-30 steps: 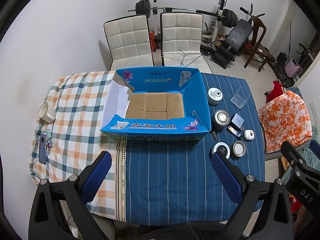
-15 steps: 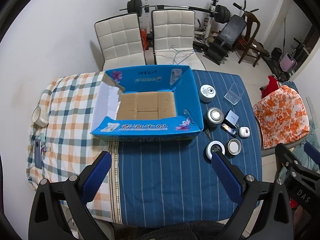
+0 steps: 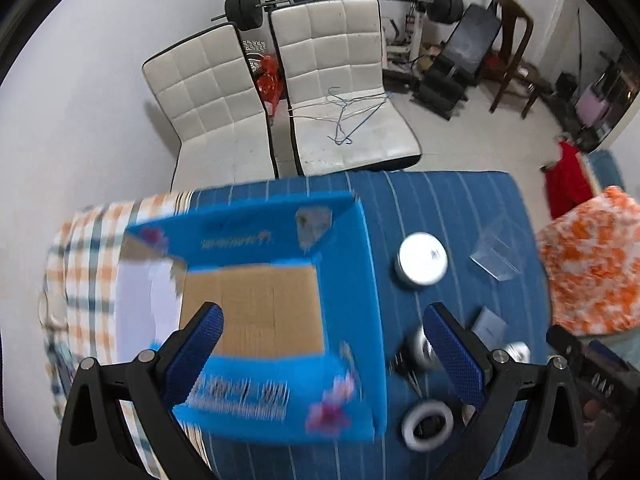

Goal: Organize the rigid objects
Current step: 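Grasp the clear plastic box with the right tool while the left tool grasps the white jar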

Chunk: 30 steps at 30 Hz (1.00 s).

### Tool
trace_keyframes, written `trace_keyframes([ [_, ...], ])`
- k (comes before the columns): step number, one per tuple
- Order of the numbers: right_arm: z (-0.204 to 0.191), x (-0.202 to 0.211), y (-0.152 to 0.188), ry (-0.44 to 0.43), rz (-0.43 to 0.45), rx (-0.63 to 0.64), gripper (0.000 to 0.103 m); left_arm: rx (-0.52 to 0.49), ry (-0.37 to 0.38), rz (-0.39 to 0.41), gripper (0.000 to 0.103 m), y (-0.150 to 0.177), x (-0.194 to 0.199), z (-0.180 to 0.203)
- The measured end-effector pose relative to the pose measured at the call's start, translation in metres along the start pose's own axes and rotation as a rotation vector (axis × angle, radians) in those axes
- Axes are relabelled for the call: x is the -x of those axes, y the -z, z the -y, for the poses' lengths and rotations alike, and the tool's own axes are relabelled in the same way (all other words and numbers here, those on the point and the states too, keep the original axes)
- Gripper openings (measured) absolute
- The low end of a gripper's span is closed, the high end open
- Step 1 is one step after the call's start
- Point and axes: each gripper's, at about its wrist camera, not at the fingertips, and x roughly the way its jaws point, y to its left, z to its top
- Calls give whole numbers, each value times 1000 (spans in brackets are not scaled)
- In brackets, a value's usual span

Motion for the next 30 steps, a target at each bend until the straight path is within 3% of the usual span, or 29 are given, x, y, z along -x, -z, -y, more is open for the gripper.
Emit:
trace_keyframes([
  [6,-12,-81,-64,-19,-88,-85,99,-23,-67,-73,102,-38,-57,24],
  [10,-13,-121,-78,-14,-176,-77,74,-36,-58,-104,102,-49,-77,37],
  [12,-6,-120,-77,-36,-163,-46,73,-45,-44,-119,102,-53,-82,44],
  [18,42,-109,-62,-10,-159,-21,71,-42,32,-148,102,-59,-99,76],
  [23,78,-103,-59,43,-125,-8,70,-40,78,-221,102,-49,-127,105],
  [28,91,-107,-60,30,-116,-15,70,-18,61,-298,102,-44,-161,118],
  [30,87,-107,-59,38,-111,-7,70,-33,17,-308,102,-43,-172,123],
])
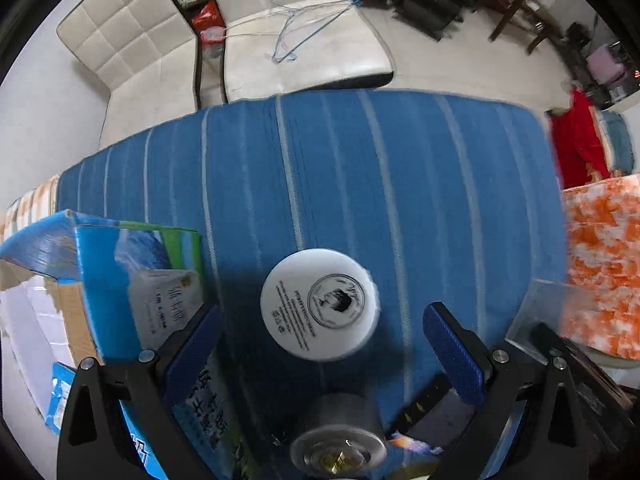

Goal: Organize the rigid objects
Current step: 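Grasp the clear plastic box with the right tool while the left tool grasps the white jar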

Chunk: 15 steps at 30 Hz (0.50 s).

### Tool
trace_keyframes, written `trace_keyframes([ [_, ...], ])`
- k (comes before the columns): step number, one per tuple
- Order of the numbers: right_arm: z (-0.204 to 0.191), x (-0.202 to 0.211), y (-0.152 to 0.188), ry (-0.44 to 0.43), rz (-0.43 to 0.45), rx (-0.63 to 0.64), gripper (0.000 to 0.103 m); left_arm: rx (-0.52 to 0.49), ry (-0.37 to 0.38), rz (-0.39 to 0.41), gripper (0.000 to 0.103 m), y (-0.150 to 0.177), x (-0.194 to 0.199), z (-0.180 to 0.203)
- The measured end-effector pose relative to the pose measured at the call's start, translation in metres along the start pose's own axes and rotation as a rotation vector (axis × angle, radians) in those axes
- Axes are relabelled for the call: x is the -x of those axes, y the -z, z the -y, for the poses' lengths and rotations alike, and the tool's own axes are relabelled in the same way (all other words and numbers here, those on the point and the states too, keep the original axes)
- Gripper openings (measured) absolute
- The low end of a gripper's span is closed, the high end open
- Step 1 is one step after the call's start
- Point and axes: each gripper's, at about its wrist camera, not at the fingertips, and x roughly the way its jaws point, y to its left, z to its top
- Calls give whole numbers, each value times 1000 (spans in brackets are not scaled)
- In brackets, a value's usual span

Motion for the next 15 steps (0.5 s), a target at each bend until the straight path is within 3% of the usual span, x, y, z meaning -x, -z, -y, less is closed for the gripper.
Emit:
trace_keyframes([
  [3,-5,2,1,0,1,5,70,-31,-44,14,102,-3,-5,9],
  [7,-11,7,5,-1,-9,0,70,-25,22,-19,102,-4,-13,16],
  [13,-19,6,5,27,1,22,70,8,27,-80,102,-11,-43,4],
  [15,-24,6,5,39,6,32,70,5,21,-73,90,-11,-50,3],
])
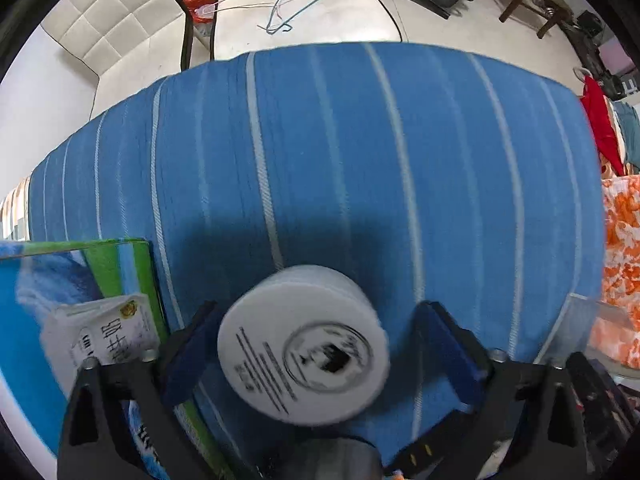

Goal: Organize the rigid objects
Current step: 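Grasp the clear plastic box with the right tool while the left tool grasps the white jar, then lower the white jar into the blue box with the left tool while the right sets the clear box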

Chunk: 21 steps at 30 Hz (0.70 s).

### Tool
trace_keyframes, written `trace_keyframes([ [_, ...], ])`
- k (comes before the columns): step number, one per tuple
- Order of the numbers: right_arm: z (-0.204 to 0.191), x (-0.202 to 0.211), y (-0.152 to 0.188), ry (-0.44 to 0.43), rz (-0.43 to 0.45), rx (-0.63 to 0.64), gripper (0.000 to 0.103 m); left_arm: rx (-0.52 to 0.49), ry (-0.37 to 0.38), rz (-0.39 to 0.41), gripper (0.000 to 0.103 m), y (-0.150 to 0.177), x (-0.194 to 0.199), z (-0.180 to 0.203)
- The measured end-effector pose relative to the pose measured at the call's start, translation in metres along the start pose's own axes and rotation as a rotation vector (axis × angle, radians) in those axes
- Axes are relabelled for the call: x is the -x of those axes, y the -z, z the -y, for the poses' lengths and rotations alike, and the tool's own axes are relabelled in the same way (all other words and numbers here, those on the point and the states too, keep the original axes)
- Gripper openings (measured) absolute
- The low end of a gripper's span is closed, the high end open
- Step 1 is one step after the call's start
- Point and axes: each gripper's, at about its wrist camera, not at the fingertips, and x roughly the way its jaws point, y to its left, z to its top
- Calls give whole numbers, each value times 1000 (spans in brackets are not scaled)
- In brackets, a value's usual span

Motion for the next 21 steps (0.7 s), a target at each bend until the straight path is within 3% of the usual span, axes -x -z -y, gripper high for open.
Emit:
trace_keyframes([
  [3,-7,1,-1,9,3,12,69,-5,34,50,82,2,2,-1],
  [4,-9,2,-1,11,4,14,69,-5,47,65,66,3,6,-1],
  [13,-33,44,14,-22,64,73,68,-57,59,113,66,18,33,5],
  [18,-54,90,34,-99,114,103,68,-53,122,206,66,32,81,-15],
  [21,-80,118,52,-155,140,145,68,-26,197,274,66,52,124,-44],
])
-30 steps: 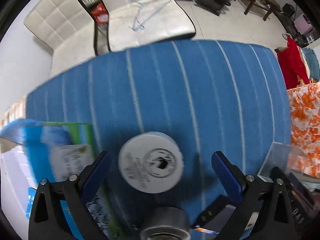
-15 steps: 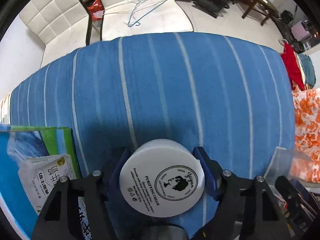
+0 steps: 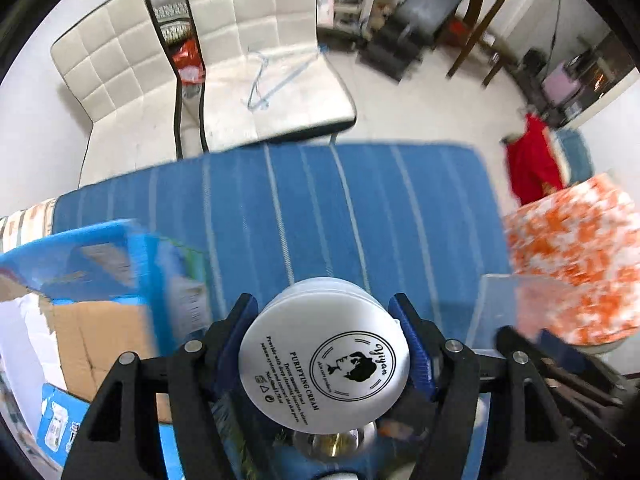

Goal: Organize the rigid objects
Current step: 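Lower the white jar into the blue box with the left tool while the right sets the clear box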

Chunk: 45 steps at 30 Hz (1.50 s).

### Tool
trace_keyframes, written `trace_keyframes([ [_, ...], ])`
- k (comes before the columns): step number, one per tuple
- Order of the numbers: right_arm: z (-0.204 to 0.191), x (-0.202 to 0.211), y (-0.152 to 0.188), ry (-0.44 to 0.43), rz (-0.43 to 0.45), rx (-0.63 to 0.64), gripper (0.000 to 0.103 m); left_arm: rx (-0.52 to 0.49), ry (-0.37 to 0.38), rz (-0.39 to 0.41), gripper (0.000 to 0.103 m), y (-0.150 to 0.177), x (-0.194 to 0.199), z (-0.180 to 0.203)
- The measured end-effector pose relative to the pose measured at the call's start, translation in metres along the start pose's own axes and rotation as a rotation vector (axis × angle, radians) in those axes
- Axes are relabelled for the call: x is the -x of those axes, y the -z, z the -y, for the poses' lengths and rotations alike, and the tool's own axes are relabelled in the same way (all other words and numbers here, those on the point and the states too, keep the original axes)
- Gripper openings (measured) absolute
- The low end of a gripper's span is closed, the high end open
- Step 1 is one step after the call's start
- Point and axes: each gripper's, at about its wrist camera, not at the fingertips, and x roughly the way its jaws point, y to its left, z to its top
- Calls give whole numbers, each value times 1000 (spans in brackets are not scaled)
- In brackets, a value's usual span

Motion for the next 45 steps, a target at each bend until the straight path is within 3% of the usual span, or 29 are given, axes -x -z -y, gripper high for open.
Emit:
trace_keyframes([
  [5,-85,28,9,-108,19,116,68,37,45,81,66,15,62,-61],
  [9,-163,17,4,-144,-2,232,68,101,52,74,66,30,83,-120],
  [14,-245,-27,1,-131,-78,346,67,244,56,8,66,53,73,-207],
  [17,-278,-60,0,-72,-109,413,67,311,104,-54,66,54,45,-248],
  [22,-287,-112,-12,-9,-167,432,67,368,150,-111,66,47,7,-282],
  [31,-307,-160,-26,45,-212,429,67,324,163,-182,66,23,-40,-287],
  [45,-305,-174,-34,58,-255,394,70,303,185,-245,68,26,-58,-276],
])
